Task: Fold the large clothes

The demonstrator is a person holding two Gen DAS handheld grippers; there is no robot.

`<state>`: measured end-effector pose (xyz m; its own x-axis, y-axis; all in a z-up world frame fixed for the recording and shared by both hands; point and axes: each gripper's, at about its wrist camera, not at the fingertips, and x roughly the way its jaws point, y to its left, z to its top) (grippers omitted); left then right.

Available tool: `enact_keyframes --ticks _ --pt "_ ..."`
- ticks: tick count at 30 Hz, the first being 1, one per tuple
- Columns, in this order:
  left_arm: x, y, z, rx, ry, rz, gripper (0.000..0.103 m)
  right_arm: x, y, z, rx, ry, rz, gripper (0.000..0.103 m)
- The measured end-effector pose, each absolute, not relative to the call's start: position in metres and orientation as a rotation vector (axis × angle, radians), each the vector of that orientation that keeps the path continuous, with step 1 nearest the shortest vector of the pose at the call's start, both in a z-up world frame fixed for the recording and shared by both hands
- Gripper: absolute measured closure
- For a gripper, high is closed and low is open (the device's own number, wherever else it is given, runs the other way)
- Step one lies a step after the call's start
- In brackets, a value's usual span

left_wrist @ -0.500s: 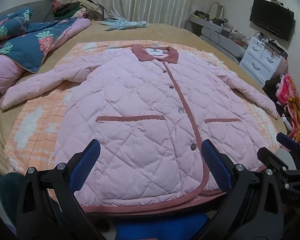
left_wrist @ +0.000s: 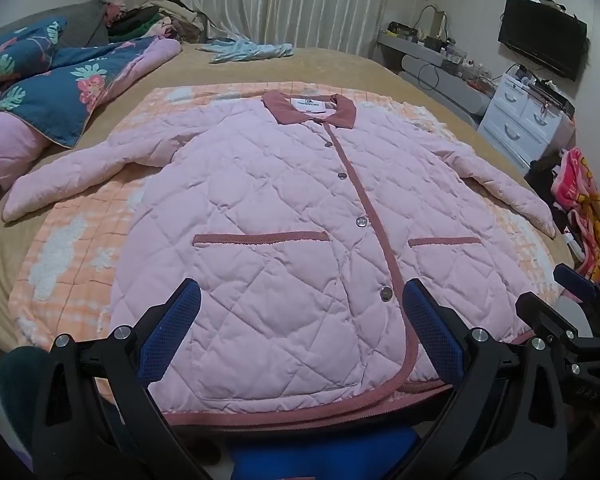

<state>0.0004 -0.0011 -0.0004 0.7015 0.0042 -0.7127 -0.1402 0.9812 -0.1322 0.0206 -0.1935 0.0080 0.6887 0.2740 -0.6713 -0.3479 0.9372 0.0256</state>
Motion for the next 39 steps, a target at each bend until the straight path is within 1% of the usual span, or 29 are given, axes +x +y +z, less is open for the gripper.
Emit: enact_keyframes --ticks 39 --pt "0.001 -0.003 0.0026 -0.182 0.79 0.084 0.008 0.0185 -0.1927 0.0133 -0.092 0.723 0.347 0.004"
